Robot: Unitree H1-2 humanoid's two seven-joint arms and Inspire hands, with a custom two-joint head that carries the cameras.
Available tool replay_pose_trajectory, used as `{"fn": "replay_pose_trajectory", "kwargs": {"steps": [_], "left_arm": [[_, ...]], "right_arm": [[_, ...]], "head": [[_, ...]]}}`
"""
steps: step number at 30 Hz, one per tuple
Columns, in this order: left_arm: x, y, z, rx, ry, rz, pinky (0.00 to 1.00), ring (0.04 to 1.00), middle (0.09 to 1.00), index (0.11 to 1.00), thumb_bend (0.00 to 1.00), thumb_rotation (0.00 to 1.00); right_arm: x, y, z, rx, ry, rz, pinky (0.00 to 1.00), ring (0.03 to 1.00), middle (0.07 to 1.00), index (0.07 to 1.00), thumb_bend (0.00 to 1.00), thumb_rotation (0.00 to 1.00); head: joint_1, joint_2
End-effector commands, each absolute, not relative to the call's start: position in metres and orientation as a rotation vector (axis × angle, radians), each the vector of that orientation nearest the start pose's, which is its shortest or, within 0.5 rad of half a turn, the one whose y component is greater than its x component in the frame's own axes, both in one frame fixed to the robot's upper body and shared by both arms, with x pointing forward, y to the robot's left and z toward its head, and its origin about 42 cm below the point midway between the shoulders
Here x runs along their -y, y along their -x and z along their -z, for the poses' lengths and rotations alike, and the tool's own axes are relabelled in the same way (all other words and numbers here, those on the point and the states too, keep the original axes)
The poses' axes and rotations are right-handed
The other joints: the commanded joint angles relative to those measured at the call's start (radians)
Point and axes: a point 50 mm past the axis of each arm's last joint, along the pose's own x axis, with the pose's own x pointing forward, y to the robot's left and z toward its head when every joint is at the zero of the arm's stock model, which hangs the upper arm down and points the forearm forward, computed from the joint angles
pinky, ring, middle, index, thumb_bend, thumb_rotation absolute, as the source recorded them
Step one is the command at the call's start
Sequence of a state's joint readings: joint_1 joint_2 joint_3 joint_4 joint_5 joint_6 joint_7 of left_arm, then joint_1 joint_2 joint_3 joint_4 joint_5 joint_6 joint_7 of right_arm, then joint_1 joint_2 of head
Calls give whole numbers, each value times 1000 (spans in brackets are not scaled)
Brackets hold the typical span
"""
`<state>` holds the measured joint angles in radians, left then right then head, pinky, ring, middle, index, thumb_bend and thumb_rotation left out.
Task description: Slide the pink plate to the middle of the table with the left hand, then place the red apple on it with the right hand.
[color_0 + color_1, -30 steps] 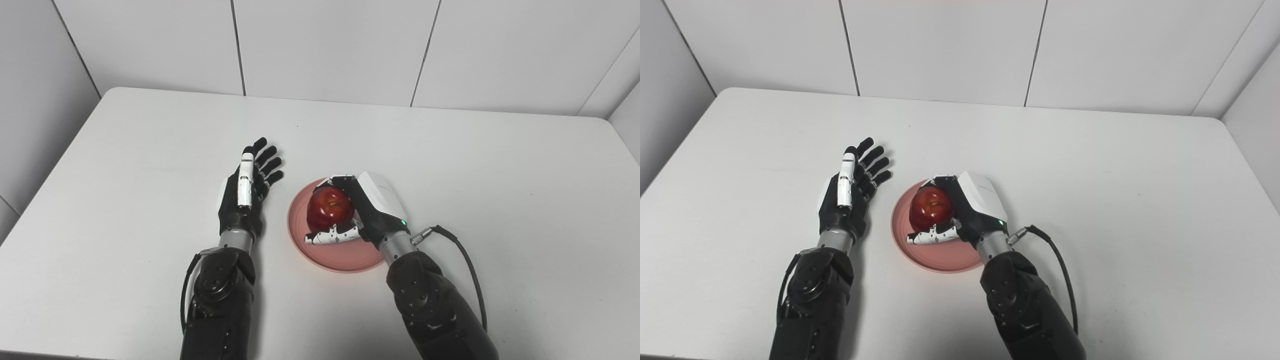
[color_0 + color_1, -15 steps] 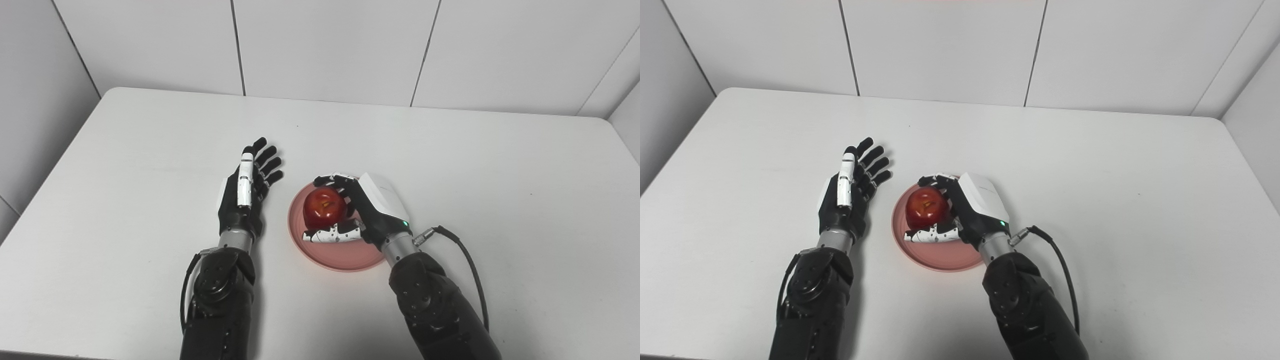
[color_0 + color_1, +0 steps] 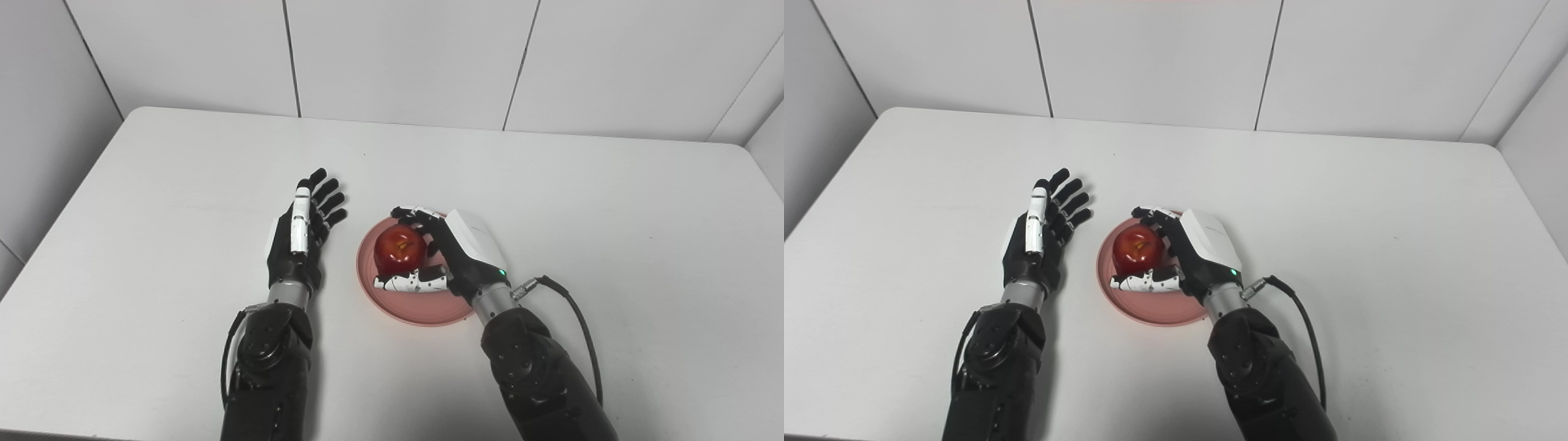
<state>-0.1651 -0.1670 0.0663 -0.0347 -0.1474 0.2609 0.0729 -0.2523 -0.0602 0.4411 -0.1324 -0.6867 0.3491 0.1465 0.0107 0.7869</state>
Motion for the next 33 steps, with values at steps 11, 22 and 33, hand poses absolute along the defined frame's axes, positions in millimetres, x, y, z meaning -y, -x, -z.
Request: {"fn": "replay_pose_trajectory", "kwargs": {"steps": [11,22,33], "left_arm": [[-155,-338,-143,-64,325,-30,828,846,862,849,357,1000],[-156,-338,-143,-66,321,-30,833,847,862,850,357,1000],[-159,-339,-141,-63,323,-24,834,852,866,854,347,1000]], "right_arm": [[105,-328,-211,230,774,-357,733,815,853,864,1000,429],[116,-322,-216,248,799,-434,817,925,957,979,1000,529],[141,-312,-247,321,669,-389,870,959,1000,1000,1000,558]], "head": [[-11,-8],[-19,-10],[-29,-16]]}}
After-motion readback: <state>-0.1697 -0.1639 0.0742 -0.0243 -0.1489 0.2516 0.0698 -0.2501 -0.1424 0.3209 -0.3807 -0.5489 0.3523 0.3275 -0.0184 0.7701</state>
